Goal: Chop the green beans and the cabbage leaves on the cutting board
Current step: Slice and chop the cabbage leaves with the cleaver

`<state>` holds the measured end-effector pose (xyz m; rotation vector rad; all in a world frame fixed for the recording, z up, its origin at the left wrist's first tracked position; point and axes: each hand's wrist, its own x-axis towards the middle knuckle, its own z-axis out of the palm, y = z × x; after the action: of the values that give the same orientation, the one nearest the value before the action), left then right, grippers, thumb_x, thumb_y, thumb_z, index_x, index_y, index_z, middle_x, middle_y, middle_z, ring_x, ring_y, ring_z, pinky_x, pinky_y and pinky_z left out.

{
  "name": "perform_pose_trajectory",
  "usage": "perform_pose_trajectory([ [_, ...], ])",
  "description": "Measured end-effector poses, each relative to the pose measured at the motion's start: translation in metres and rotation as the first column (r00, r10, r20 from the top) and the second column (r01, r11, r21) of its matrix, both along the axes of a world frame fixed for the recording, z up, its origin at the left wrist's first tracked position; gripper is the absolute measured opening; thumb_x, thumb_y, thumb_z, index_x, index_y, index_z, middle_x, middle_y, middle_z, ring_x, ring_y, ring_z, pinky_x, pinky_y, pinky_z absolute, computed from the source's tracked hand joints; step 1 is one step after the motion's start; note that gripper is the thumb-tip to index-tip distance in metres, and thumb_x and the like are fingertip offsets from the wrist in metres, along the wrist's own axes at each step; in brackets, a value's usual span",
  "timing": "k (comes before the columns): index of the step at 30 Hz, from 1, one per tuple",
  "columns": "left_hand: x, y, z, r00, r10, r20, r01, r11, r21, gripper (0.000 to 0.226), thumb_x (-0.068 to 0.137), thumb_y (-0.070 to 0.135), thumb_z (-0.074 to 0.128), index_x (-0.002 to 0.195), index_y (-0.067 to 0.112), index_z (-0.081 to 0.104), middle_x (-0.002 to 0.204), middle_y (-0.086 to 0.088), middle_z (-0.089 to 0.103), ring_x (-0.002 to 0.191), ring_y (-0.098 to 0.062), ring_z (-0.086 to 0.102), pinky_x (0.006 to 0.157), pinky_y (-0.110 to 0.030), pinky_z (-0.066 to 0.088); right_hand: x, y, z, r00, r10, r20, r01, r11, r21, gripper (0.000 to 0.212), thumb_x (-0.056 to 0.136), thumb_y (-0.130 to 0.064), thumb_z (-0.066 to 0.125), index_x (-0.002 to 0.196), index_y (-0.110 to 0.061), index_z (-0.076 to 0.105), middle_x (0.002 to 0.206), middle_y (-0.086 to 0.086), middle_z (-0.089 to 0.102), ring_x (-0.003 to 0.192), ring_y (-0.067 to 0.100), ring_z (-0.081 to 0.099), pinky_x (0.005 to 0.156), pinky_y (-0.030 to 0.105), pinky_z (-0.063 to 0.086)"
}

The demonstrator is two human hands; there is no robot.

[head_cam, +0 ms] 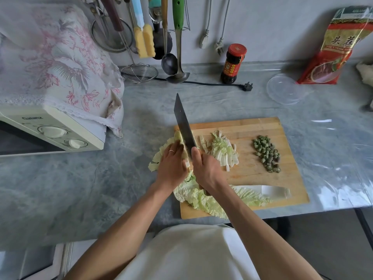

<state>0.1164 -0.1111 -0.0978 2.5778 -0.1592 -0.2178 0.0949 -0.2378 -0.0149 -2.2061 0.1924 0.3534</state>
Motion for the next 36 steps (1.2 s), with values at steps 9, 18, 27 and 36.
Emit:
perform_pose_trajectory([
  [9, 0.001, 0.001, -0.005, 1.000, -0.002, 0.017, 0.002, 1.000, -0.023, 0.058, 0.093, 0.009, 0.047, 0.150, 0.011, 0.038, 0.158, -0.007, 0.035, 0.149, -0.023, 0.023, 0.122, -0.039, 0.019, 0.007, 0.001, -0.010, 1.000, 0.015, 0.021, -0.014, 0.999, -0.033, 0.056, 0.106, -0.043, 0.032, 0.056, -0.020, 0.040, 0.050, 0.000, 0.047, 0.039, 0.009, 0.043, 0.040, 0.024, 0.034],
  [18, -0.001, -0.001, -0.007, 0.999, 0.030, 0.043, -0.029, 0.999, -0.034, 0.058, 0.091, 0.006, 0.047, 0.148, 0.010, 0.042, 0.156, -0.007, 0.038, 0.147, -0.023, 0.027, 0.122, -0.038, 0.020, 0.021, 0.008, -0.016, 1.000, 0.007, 0.000, -0.007, 1.000, -0.014, 0.058, 0.105, -0.045, 0.027, 0.061, -0.014, 0.047, 0.049, 0.002, 0.051, 0.038, 0.010, 0.050, 0.042, 0.023, 0.038],
  [27, -0.001, 0.002, 0.005, 0.999, -0.028, 0.046, 0.027, 0.999, 0.025, 0.059, 0.096, 0.010, 0.050, 0.151, 0.005, 0.033, 0.160, -0.010, 0.029, 0.149, -0.027, 0.023, 0.124, -0.033, 0.013, 0.066, 0.013, 0.000, 0.998, -0.054, -0.011, 0.054, 0.998, 0.033, 0.058, 0.104, -0.048, 0.021, 0.064, -0.016, 0.049, 0.061, 0.013, 0.056, 0.053, 0.027, 0.056, 0.051, 0.031, 0.047],
  [36, 0.004, 0.007, 0.024, 0.984, 0.014, 0.175, -0.012, 1.000, -0.012, 0.026, 0.088, 0.010, 0.064, 0.112, 0.017, 0.072, 0.129, -0.005, 0.064, 0.121, -0.031, 0.055, 0.102, -0.045, 0.042, 0.020, -0.031, 0.008, 0.982, -0.175, -0.074, 0.185, 0.967, 0.172, 0.059, 0.105, -0.052, 0.028, 0.071, -0.009, 0.048, 0.056, 0.009, 0.050, 0.037, 0.018, 0.047, 0.037, 0.025, 0.038],
])
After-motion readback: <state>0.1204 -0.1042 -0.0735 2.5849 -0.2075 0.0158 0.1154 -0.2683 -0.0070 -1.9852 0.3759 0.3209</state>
